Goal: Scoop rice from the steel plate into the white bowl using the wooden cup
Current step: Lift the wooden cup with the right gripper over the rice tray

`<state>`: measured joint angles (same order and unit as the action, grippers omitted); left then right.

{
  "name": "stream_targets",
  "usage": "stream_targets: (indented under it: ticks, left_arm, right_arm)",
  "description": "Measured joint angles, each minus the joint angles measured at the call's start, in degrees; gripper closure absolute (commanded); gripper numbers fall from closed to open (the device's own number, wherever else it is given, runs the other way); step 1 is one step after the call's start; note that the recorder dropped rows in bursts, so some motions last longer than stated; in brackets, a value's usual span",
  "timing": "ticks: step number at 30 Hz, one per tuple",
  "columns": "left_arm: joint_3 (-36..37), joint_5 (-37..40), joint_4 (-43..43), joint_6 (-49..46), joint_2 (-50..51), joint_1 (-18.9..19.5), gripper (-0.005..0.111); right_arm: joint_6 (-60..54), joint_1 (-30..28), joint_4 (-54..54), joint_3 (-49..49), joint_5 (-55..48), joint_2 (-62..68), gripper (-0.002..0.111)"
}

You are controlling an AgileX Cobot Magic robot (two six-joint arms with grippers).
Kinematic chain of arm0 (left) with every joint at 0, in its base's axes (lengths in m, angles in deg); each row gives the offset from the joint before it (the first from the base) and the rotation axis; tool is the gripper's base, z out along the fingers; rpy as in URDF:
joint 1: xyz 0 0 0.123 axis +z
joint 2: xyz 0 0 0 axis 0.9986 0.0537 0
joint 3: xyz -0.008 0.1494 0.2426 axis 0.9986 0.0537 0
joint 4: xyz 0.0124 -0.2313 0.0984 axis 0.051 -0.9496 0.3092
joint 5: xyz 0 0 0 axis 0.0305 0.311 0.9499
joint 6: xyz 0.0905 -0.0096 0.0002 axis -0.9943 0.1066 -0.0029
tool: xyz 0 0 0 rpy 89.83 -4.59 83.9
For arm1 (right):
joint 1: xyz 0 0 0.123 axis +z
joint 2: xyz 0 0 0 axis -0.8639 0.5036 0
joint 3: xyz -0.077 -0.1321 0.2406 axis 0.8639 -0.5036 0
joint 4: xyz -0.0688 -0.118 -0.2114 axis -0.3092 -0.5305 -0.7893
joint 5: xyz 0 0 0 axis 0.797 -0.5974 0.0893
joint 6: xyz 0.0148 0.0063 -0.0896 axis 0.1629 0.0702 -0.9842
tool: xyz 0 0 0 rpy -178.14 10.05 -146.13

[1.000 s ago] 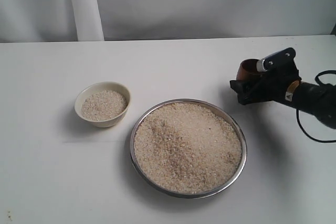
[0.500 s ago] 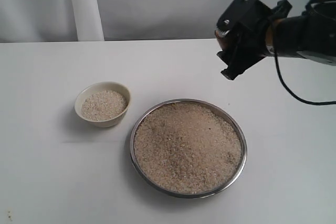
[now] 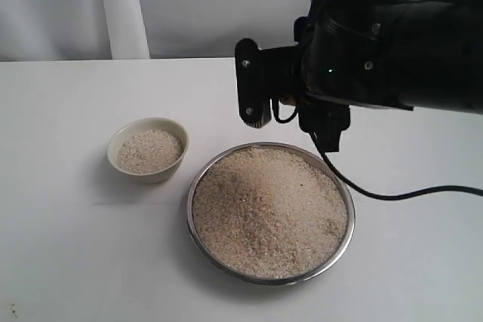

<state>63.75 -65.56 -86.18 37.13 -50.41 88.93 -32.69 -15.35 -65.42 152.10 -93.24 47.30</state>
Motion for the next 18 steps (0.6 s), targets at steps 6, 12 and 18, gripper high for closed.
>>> stream_targets:
  ticks: [6, 12, 18]
  left_arm:
    - [0.0, 0.0, 0.0, 0.0, 0.0, 0.0, 0.107]
    - [0.0, 0.0, 0.0, 0.0, 0.0, 0.0, 0.107]
    - [0.0, 0.0, 0.0, 0.0, 0.0, 0.0, 0.107]
  right_arm:
    - [-3.3, 1.9, -1.4, 0.0, -10.4, 4.9, 0.108]
    - [-5.0, 4.3, -3.2, 0.1, -14.8, 12.4, 0.108]
    - [-5.9, 5.4, -4.0, 0.1, -17.5, 19.5, 0.108]
